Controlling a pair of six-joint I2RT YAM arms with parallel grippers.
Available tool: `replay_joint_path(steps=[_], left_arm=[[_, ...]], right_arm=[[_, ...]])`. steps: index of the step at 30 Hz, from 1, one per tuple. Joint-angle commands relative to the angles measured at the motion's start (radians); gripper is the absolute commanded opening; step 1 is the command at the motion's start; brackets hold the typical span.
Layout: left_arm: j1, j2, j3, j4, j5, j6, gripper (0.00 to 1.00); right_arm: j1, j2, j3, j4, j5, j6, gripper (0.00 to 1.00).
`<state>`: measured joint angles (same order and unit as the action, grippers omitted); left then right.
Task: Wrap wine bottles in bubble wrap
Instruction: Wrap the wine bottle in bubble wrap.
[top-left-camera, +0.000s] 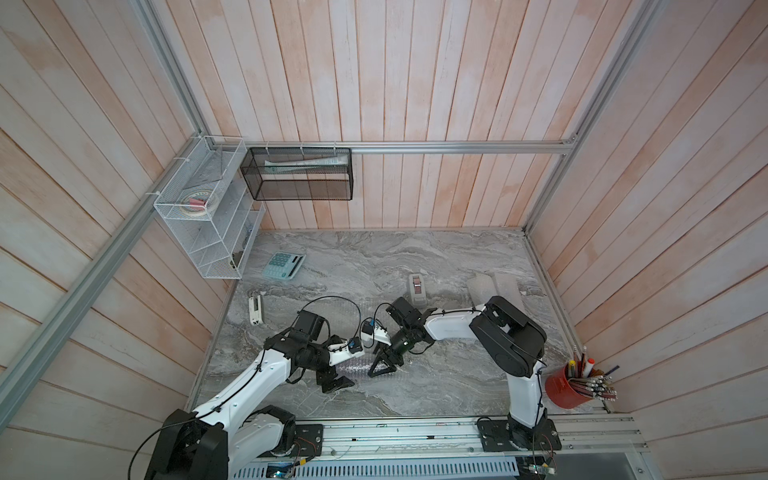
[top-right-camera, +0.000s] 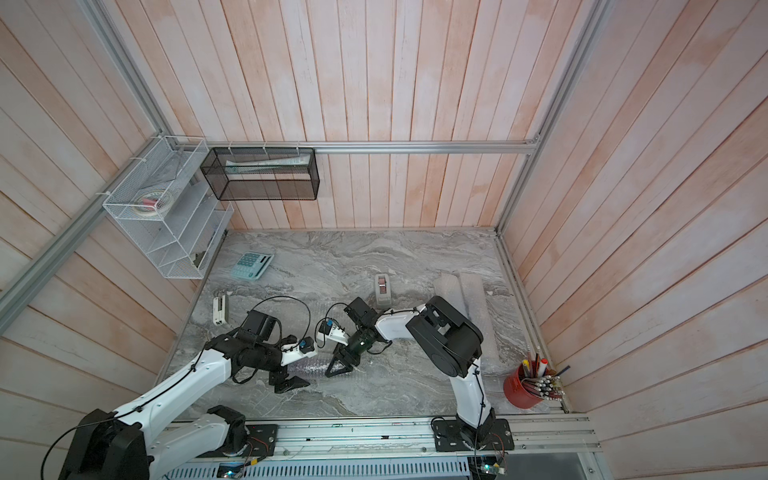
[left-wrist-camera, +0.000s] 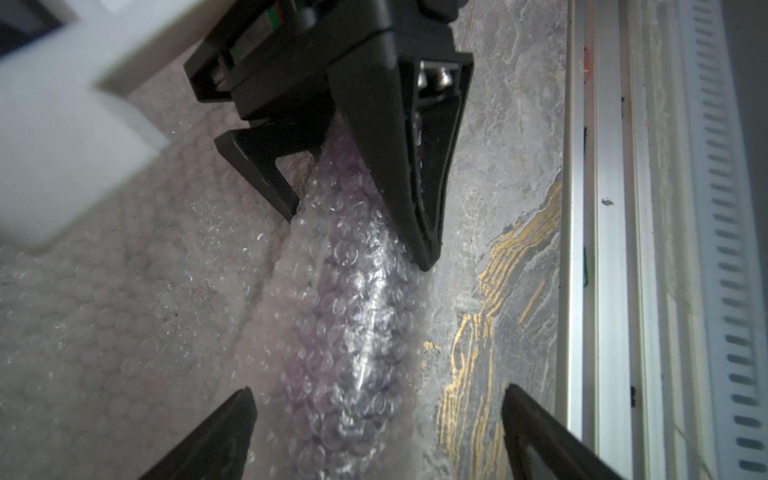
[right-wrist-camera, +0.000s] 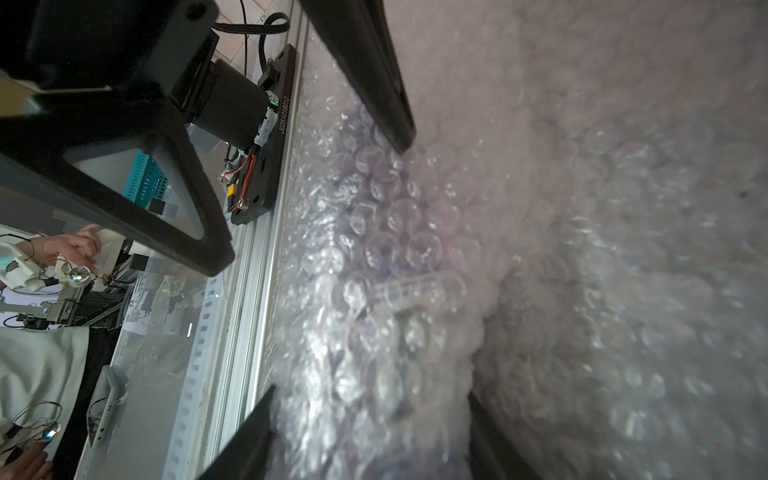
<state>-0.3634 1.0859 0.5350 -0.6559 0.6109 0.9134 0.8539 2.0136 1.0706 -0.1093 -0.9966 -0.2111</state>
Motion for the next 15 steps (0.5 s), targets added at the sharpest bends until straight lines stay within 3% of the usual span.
replay_joint_path(steps=[1,7,15], left_arm=[[-0.009,0.022,-0.011,0.093,-0.026,0.024,0.95],[-0.010,0.049,0.019,0.122,-0.054,-0.029,0.94],[0.007,-0.100,0.099,-0.126,0.014,-0.034,0.94]], right_arm=[[-0.014,0.033,0.020,-0.013,0.006,-0.032,0.53],[-0.017,0.041,0.019,-0.014,-0.001,-0.030,0.53],[-0.019,0.057,0.029,-0.032,0.014,-0.048,0.53]])
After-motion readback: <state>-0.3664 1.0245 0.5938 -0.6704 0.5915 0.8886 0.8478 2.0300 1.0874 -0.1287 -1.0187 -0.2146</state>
